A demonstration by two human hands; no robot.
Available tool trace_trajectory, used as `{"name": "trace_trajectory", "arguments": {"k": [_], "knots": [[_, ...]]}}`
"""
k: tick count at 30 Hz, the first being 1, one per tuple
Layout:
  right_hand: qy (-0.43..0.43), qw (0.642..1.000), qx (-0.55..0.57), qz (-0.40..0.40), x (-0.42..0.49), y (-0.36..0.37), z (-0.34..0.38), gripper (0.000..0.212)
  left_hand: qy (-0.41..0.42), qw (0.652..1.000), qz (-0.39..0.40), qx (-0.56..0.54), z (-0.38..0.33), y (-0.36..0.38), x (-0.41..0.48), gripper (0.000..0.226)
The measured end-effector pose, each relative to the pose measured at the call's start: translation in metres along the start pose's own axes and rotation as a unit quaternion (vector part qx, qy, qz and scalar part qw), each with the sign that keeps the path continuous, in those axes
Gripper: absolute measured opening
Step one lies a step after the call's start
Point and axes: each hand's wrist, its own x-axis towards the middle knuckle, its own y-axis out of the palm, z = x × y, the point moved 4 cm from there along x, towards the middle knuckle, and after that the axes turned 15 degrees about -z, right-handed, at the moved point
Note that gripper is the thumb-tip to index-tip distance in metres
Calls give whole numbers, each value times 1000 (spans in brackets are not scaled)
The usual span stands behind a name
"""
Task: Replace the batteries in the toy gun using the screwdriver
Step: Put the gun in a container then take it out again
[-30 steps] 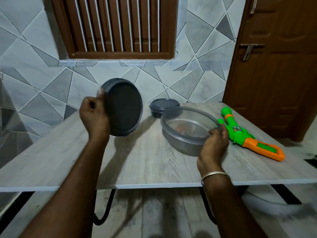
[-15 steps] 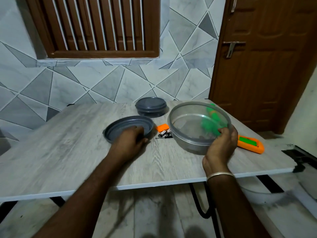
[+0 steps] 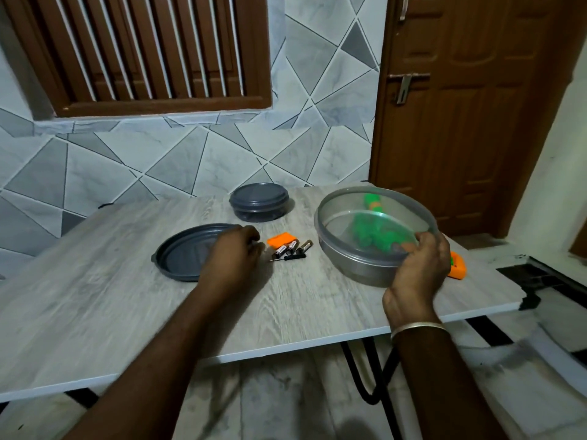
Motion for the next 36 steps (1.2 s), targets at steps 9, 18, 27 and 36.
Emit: {"name": "trace_trajectory", "arguments": {"k": [9, 18, 27, 36], "knots": [[0, 1000, -4, 17, 4, -9, 0, 35, 24, 985, 137, 98, -59, 67, 22, 34], [14, 999, 6, 44, 3, -15, -3, 34, 14, 974, 148, 171, -71, 84, 32, 23], [37, 998, -1, 54, 4, -19, -6, 34, 36, 969, 156, 189, -83, 84, 31, 17], [42, 998, -6, 51, 5, -22, -3, 33, 39, 963, 136, 229, -82, 77, 23, 17]]}}
